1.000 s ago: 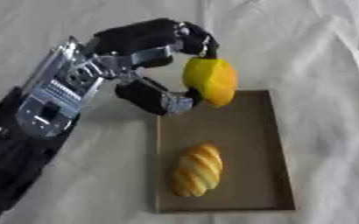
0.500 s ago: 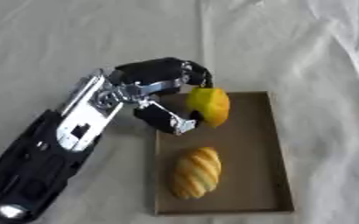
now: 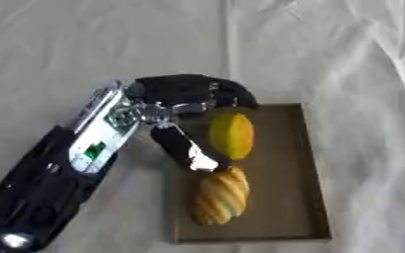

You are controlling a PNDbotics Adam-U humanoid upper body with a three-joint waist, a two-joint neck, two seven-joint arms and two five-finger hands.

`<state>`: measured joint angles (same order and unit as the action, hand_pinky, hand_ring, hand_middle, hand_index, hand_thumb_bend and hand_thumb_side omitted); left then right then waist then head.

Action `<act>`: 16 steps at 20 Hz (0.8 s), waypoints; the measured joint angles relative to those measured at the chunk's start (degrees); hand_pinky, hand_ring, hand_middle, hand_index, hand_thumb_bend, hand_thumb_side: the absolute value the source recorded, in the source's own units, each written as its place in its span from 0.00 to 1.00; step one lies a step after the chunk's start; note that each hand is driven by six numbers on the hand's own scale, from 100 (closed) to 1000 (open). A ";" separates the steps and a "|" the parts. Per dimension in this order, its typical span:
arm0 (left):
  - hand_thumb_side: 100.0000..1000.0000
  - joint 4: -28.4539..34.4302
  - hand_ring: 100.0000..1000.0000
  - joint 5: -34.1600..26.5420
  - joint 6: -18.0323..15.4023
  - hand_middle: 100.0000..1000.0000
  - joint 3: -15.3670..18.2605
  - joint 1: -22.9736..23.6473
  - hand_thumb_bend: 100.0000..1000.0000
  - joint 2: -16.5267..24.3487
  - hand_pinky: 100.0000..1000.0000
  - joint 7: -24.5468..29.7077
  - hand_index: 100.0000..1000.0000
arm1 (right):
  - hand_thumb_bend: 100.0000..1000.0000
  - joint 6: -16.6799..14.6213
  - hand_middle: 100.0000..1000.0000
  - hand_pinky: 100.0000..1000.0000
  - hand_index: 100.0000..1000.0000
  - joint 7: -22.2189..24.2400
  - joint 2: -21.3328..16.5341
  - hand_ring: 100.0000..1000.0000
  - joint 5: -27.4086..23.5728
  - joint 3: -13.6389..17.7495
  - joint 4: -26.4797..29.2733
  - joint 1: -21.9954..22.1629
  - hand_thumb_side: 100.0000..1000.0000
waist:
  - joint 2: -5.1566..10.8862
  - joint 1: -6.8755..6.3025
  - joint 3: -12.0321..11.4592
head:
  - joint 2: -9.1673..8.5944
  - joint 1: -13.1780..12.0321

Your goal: Pick up objects on the table and place them in the box.

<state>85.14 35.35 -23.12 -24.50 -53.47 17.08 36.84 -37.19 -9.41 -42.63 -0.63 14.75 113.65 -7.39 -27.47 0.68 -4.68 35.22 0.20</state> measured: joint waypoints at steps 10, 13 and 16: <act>0.53 7.78 1.00 -6.24 3.18 0.84 5.42 0.60 0.00 1.01 0.91 -5.20 0.92 | 0.00 -0.31 0.74 0.94 0.86 -0.22 0.01 0.71 -0.01 -0.01 0.00 0.08 0.10 | 0.29 0.33 -0.61 | -0.04 0.22; 0.59 13.05 1.00 -12.85 6.91 0.81 8.89 1.66 0.00 2.61 0.88 -10.99 0.88 | 0.00 -0.70 0.74 0.94 0.86 -0.56 0.00 0.71 -0.05 0.03 0.00 -0.16 0.08 | 0.38 0.55 -0.92 | -0.17 0.43; 0.61 17.85 1.00 -21.16 11.48 0.79 13.48 3.70 0.00 4.65 0.86 -18.82 0.86 | 0.00 -1.14 0.74 0.94 0.86 -1.00 0.00 0.71 -0.29 0.05 0.00 -0.40 0.08 | 0.54 0.67 -1.33 | -0.63 0.73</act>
<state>102.98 14.19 -11.65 -11.02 -49.77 21.73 18.02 -38.33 -10.41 -42.64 -0.92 14.80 113.65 -7.79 -26.92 1.35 -6.01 34.59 0.93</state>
